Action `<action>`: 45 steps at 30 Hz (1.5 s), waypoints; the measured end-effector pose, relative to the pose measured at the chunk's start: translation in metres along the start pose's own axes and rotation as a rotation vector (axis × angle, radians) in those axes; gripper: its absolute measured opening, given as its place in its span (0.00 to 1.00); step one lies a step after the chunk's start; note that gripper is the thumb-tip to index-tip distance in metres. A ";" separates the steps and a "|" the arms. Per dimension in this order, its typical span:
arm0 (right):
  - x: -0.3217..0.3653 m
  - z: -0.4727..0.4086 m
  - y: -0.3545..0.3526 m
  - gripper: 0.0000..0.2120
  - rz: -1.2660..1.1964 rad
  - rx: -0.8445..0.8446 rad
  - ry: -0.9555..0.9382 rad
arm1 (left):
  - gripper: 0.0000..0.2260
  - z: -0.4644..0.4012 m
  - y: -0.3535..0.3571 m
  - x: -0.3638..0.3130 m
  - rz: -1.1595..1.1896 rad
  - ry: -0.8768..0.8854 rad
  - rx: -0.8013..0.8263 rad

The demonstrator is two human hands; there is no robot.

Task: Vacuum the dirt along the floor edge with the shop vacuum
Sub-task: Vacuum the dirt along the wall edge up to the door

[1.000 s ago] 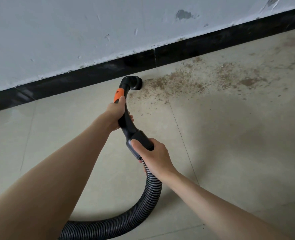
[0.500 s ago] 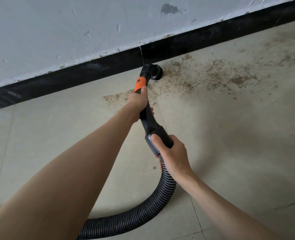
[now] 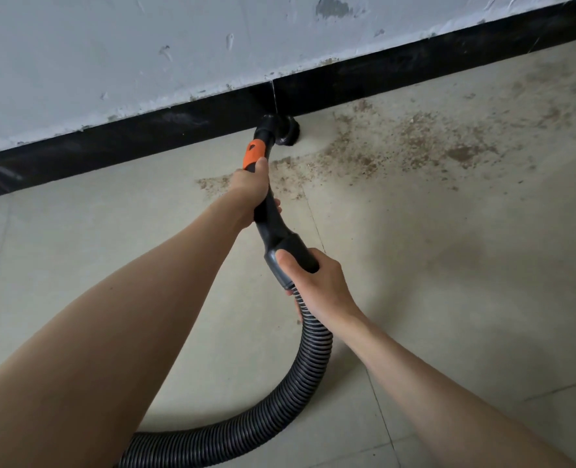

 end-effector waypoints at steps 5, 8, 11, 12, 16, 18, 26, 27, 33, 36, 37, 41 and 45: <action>0.017 -0.002 0.049 0.16 0.026 0.186 0.005 | 0.17 -0.010 -0.068 0.018 0.091 -0.043 -0.118; 0.021 0.006 0.083 0.16 0.051 0.271 0.001 | 0.17 -0.009 -0.111 0.033 0.123 -0.061 -0.188; 0.019 0.021 0.111 0.17 0.084 0.329 0.001 | 0.17 0.000 -0.145 0.053 0.149 -0.082 -0.226; 0.018 0.027 0.119 0.17 0.096 0.342 0.004 | 0.18 0.004 -0.155 0.060 0.155 -0.093 -0.238; 0.009 0.055 0.136 0.18 0.141 0.370 0.013 | 0.19 0.021 -0.178 0.086 0.181 -0.118 -0.257; 0.005 0.068 0.137 0.18 0.170 0.358 0.003 | 0.18 0.029 -0.181 0.096 0.185 -0.129 -0.252; 0.010 0.083 0.117 0.18 0.139 0.295 0.009 | 0.17 0.041 -0.161 0.087 0.150 -0.122 -0.179; 0.010 0.084 0.114 0.18 0.136 0.286 0.017 | 0.17 0.042 -0.157 0.086 0.145 -0.121 -0.170; 0.013 0.085 0.096 0.17 0.108 0.228 0.016 | 0.17 0.046 -0.137 0.077 0.144 -0.110 -0.121; 0.013 0.086 0.089 0.17 0.102 0.222 0.022 | 0.17 0.047 -0.130 0.075 0.148 -0.112 -0.107; 0.014 0.086 0.087 0.17 0.104 0.217 0.020 | 0.17 0.048 -0.128 0.074 0.148 -0.111 -0.103; 0.015 0.083 0.073 0.17 0.120 0.181 0.012 | 0.16 0.050 -0.113 0.067 0.136 -0.112 -0.086; 0.012 0.079 0.051 0.17 0.097 0.132 0.022 | 0.17 0.053 -0.087 0.058 0.110 -0.095 -0.044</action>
Point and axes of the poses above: each hand's wrist, its own z-axis away from the middle knuckle, its own y-axis out of the palm, x = y × z, the point moved 6 cm from there along -z, towards the middle knuckle, and after that the axes turned 2 degrees about -x, right-handed, at the moved point
